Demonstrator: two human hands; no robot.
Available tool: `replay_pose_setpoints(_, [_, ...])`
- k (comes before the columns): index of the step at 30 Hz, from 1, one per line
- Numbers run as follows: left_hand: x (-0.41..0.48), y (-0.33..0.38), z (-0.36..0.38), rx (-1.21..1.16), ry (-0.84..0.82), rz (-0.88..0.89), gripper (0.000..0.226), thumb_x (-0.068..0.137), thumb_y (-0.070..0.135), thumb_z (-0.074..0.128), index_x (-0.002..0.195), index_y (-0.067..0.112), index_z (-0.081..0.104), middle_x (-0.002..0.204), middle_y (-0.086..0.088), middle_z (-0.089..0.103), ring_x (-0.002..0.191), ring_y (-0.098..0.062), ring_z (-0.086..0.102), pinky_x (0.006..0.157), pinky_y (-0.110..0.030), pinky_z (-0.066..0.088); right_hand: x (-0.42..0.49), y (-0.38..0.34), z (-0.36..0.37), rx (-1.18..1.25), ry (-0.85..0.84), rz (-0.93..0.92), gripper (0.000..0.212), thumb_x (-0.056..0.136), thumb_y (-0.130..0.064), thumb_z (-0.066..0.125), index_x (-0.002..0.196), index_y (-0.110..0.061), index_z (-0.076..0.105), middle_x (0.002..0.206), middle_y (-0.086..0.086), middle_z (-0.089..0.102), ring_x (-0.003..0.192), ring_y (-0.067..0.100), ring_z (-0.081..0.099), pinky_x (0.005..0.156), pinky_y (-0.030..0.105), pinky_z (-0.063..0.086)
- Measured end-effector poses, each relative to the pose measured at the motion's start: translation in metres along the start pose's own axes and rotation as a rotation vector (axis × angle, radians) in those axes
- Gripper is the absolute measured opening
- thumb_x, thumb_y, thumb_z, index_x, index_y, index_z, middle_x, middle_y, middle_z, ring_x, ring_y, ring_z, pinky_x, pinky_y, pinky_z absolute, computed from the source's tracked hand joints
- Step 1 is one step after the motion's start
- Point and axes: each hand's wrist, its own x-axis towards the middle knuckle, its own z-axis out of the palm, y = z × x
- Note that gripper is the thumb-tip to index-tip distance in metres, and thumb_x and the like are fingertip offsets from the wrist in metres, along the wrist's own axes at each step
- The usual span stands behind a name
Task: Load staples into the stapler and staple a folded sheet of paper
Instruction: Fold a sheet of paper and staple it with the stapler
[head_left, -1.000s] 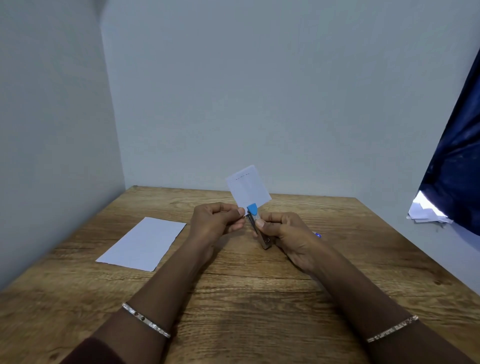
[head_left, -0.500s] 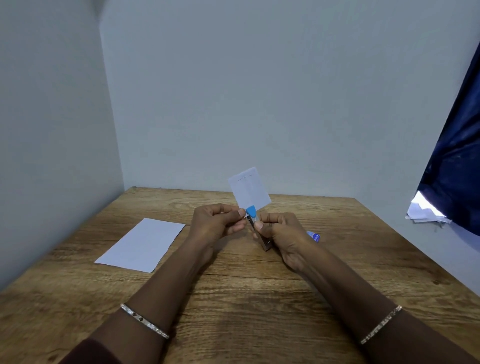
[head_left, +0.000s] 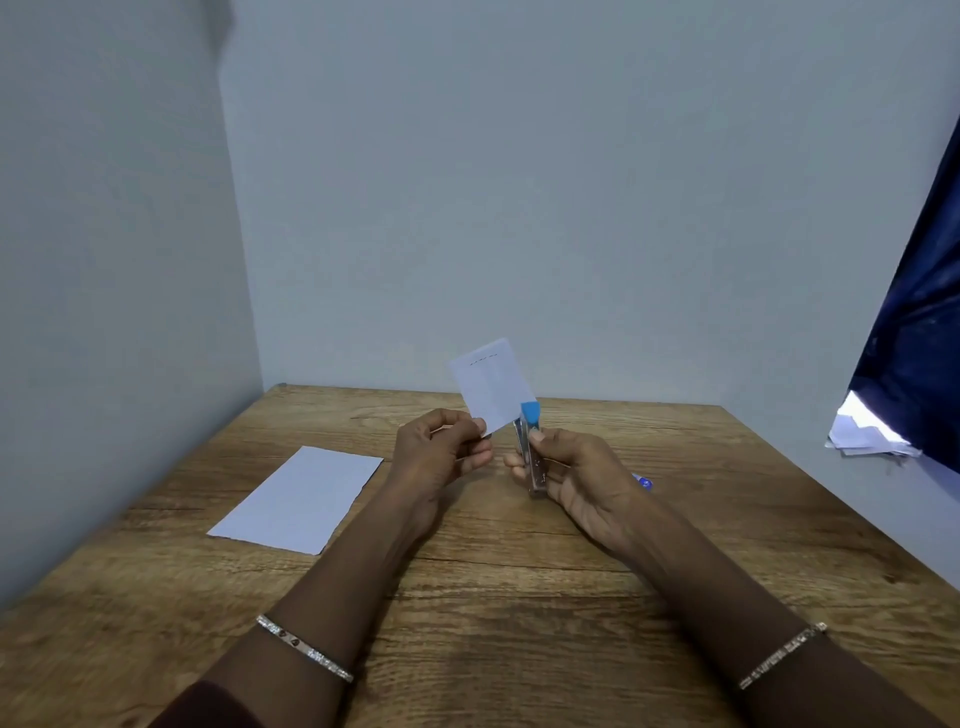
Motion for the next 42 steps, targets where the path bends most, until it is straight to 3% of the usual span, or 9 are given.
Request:
replay_pose_setpoints(3, [0.001,-0.001,0.001,-0.039,-0.009,-0.017,0.007,0.087,-0.003,0.071,0.084,-0.002,0.065,0.079,-0.016,0.071,0.065,-0.018,0.075,0.061,-0.024,0.062,0.001,-0.004,-0.002,0.111,0.095,0.022,0.009,0.088,-0.003,0.056,0.091,0.001,0.063,0.075,0.013,0.066,0.061,0.023,0.068,0.063,0.035,0.059])
replay_pose_setpoints(7, [-0.001,-0.001,0.005,-0.06,-0.023,-0.025,0.01,0.085,-0.007,0.073,0.083,-0.001,0.065,0.077,-0.016,0.073,0.067,-0.021,0.077,0.061,-0.023,0.061,-0.001,-0.005,-0.003,0.061,0.108,-0.038,0.009,0.078,-0.005,0.065,0.084,-0.007,0.057,0.061,0.002,0.053,0.047,0.013,0.046,0.045,0.025,0.04])
replay_pose_setpoints(10, [-0.005,-0.001,0.007,-0.061,-0.042,-0.038,0.016,0.081,-0.011,0.075,0.09,-0.002,0.066,0.079,-0.017,0.076,0.069,-0.023,0.077,0.061,-0.022,0.061,-0.001,-0.003,-0.005,-0.018,0.156,-0.088,0.025,0.077,-0.008,0.082,0.089,-0.009,0.061,0.058,0.0,0.05,0.043,0.011,0.042,0.044,0.025,0.037])
replay_pose_setpoints(16, [-0.009,-0.002,0.007,0.012,-0.085,-0.038,0.022,0.079,-0.007,0.079,0.098,-0.003,0.069,0.076,-0.012,0.077,0.068,-0.017,0.074,0.061,-0.02,0.06,0.001,0.001,-0.006,-0.038,0.146,-0.12,0.022,0.079,-0.009,0.084,0.08,-0.009,0.061,0.057,0.0,0.054,0.045,0.009,0.047,0.042,0.022,0.041])
replay_pose_setpoints(20, [-0.006,-0.003,0.006,0.019,-0.107,-0.04,0.008,0.088,0.002,0.073,0.094,-0.004,0.072,0.077,-0.014,0.077,0.07,-0.016,0.077,0.061,-0.019,0.06,0.002,0.0,-0.009,-0.066,0.15,-0.129,0.022,0.078,-0.014,0.085,0.081,-0.009,0.064,0.055,-0.001,0.056,0.044,0.008,0.048,0.044,0.022,0.042])
replay_pose_setpoints(25, [-0.004,-0.004,0.004,0.032,-0.103,-0.019,0.011,0.091,0.009,0.072,0.09,-0.002,0.073,0.076,-0.014,0.078,0.074,-0.019,0.078,0.06,-0.019,0.06,0.0,-0.003,-0.009,-0.096,0.127,-0.124,0.022,0.08,-0.018,0.084,0.084,-0.008,0.066,0.055,-0.002,0.058,0.045,0.008,0.047,0.045,0.023,0.042])
replay_pose_setpoints(30, [-0.001,-0.004,0.001,0.025,-0.053,0.031,0.014,0.088,0.005,0.074,0.098,-0.004,0.069,0.076,-0.014,0.079,0.079,-0.022,0.079,0.063,-0.02,0.06,-0.006,-0.011,-0.002,-0.225,0.046,0.028,0.04,0.078,-0.04,0.083,0.1,-0.011,0.067,0.067,0.001,0.066,0.052,0.01,0.051,0.051,0.027,0.042])
replay_pose_setpoints(37, [-0.001,-0.005,0.001,-0.068,-0.045,0.042,0.023,0.082,-0.005,0.076,0.102,-0.011,0.067,0.082,-0.017,0.079,0.082,-0.025,0.079,0.069,-0.023,0.062,-0.009,-0.009,0.0,-0.259,-0.133,0.077,0.021,0.099,-0.035,0.059,0.107,-0.015,0.06,0.093,0.009,0.071,0.064,0.011,0.059,0.05,0.025,0.048])
replay_pose_setpoints(42, [-0.003,-0.003,0.002,-0.092,-0.056,0.021,0.017,0.083,0.001,0.078,0.096,-0.008,0.07,0.083,-0.02,0.078,0.08,-0.024,0.079,0.066,-0.021,0.061,-0.011,-0.003,0.001,-0.254,-0.178,-0.017,0.041,0.081,-0.037,0.074,0.111,-0.012,0.065,0.097,0.007,0.074,0.075,0.01,0.068,0.051,0.022,0.05])
